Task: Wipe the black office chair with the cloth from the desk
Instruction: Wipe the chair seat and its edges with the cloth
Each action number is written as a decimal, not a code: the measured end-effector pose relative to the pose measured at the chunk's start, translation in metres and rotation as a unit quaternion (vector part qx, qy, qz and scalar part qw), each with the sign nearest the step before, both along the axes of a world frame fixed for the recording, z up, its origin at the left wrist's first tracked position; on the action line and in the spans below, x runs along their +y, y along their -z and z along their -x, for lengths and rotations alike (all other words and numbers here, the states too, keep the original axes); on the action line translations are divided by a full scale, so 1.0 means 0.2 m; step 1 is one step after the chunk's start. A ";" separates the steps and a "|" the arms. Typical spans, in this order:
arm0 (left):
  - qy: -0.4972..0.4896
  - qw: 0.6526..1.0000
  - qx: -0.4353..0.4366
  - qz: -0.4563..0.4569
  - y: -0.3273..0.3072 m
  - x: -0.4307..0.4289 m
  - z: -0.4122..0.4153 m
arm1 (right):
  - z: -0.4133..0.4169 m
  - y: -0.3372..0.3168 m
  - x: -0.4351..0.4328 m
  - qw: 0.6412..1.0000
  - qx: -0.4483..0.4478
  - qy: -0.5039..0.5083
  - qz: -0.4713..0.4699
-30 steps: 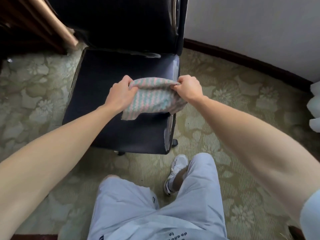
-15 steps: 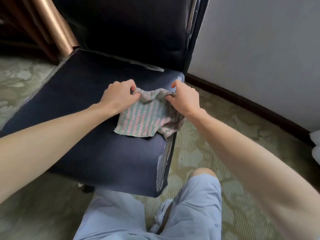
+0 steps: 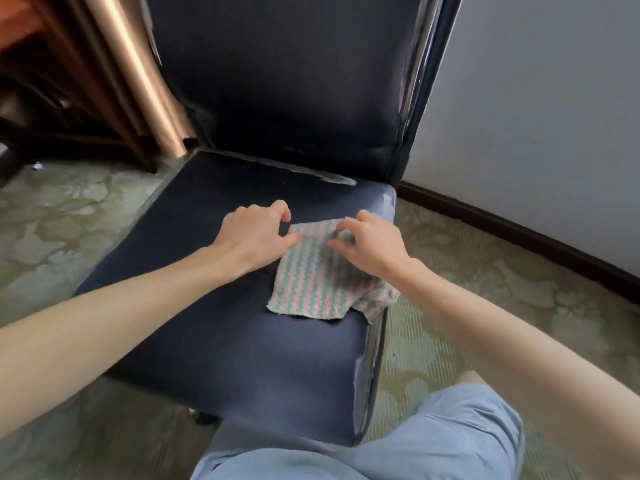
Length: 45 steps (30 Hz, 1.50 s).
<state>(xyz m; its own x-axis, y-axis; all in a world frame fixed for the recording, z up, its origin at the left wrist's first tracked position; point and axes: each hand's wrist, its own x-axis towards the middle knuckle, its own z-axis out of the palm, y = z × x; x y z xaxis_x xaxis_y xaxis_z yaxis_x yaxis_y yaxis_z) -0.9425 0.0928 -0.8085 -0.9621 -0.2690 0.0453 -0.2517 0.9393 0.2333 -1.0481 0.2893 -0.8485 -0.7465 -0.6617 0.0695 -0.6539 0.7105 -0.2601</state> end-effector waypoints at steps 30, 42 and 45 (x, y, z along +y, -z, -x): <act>0.127 0.972 -0.004 0.199 0.12 0.02 0.26 | 0.05 0.30 -0.03 0.995 -0.048 0.044 -0.077; 0.135 0.976 -0.027 0.170 0.24 -0.05 0.31 | -0.15 0.25 -0.01 0.987 -0.072 0.112 -0.087; 0.139 0.976 -0.033 0.166 0.24 -0.05 0.32 | -0.24 0.24 0.01 0.984 -0.081 0.134 -0.086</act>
<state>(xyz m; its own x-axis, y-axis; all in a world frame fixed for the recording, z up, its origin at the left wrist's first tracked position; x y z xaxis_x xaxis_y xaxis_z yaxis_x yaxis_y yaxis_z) -1.0068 0.0821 -0.8559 -0.9995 0.0223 0.0206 0.0200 0.9944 -0.1040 -1.0011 0.2907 -0.8970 -0.8878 -0.4310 -0.1612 -0.3969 0.8945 -0.2056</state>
